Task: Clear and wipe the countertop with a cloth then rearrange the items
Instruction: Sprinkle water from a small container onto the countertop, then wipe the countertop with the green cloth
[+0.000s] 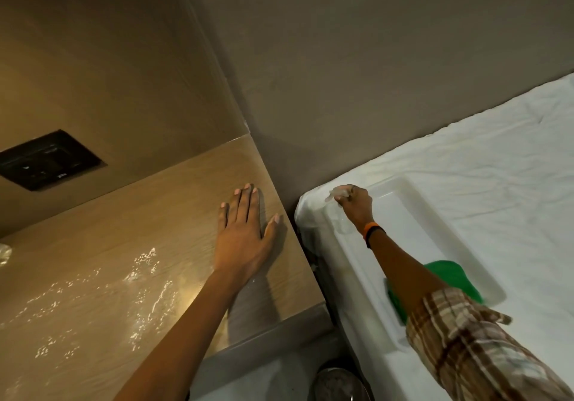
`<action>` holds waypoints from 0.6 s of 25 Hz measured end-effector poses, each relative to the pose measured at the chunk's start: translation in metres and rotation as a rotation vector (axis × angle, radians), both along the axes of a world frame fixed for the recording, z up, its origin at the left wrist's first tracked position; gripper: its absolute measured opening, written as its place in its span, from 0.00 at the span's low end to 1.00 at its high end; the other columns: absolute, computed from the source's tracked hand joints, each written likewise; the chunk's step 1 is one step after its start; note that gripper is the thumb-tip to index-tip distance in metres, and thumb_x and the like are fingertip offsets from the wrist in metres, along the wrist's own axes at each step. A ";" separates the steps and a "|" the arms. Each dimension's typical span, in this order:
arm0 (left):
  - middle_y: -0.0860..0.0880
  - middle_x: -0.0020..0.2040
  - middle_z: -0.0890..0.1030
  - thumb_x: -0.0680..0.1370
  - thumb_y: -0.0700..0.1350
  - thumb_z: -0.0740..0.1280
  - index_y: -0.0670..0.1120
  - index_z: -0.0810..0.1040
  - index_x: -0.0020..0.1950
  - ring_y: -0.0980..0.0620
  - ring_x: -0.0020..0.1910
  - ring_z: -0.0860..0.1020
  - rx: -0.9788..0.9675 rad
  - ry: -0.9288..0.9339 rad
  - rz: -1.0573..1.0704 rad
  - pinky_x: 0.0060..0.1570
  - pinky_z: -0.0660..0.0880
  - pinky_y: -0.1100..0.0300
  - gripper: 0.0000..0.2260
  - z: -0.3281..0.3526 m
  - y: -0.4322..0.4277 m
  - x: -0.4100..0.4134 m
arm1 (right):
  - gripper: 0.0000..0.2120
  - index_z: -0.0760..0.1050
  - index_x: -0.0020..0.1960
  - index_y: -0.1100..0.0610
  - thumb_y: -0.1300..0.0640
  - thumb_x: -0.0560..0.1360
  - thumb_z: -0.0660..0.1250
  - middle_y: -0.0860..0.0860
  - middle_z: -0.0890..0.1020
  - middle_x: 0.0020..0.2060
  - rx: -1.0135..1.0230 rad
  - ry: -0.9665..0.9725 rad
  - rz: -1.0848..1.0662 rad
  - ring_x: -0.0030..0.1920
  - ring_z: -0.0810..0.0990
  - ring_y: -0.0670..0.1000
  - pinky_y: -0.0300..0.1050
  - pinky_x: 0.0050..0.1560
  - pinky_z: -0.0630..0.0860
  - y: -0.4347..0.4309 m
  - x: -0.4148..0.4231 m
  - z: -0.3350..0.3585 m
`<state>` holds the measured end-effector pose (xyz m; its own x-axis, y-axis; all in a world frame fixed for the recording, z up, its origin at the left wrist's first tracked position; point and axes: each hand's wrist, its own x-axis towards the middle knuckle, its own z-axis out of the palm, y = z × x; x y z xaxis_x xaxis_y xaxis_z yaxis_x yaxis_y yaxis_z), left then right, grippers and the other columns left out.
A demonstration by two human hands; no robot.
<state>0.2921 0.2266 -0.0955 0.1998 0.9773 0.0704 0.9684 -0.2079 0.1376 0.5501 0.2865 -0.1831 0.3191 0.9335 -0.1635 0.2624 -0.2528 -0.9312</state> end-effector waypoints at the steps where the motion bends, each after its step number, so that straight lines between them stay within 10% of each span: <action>1: 0.51 0.83 0.47 0.81 0.66 0.42 0.49 0.45 0.82 0.53 0.81 0.41 0.000 -0.001 -0.001 0.80 0.43 0.46 0.34 0.001 0.000 0.000 | 0.09 0.83 0.51 0.64 0.69 0.73 0.67 0.58 0.85 0.53 -0.010 -0.027 0.020 0.53 0.82 0.57 0.51 0.63 0.77 -0.001 0.001 0.000; 8: 0.50 0.83 0.45 0.82 0.64 0.44 0.48 0.44 0.82 0.52 0.81 0.38 -0.047 -0.014 -0.010 0.80 0.40 0.46 0.33 0.009 -0.003 0.002 | 0.19 0.79 0.60 0.62 0.73 0.72 0.65 0.57 0.82 0.60 -0.075 -0.169 0.121 0.61 0.80 0.56 0.39 0.62 0.73 -0.010 0.013 0.016; 15: 0.46 0.83 0.51 0.82 0.64 0.43 0.44 0.49 0.81 0.48 0.82 0.43 0.001 -0.099 -0.130 0.81 0.44 0.46 0.34 0.039 -0.017 0.043 | 0.20 0.76 0.65 0.52 0.57 0.74 0.71 0.53 0.71 0.72 -0.009 -0.613 0.221 0.73 0.66 0.55 0.56 0.66 0.71 -0.051 0.038 0.052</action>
<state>0.3348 0.2092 -0.0565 0.3168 0.9435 0.0971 0.9149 -0.3310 0.2309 0.5883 0.2352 -0.1308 0.1576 0.9873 -0.0209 0.7924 -0.1390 -0.5939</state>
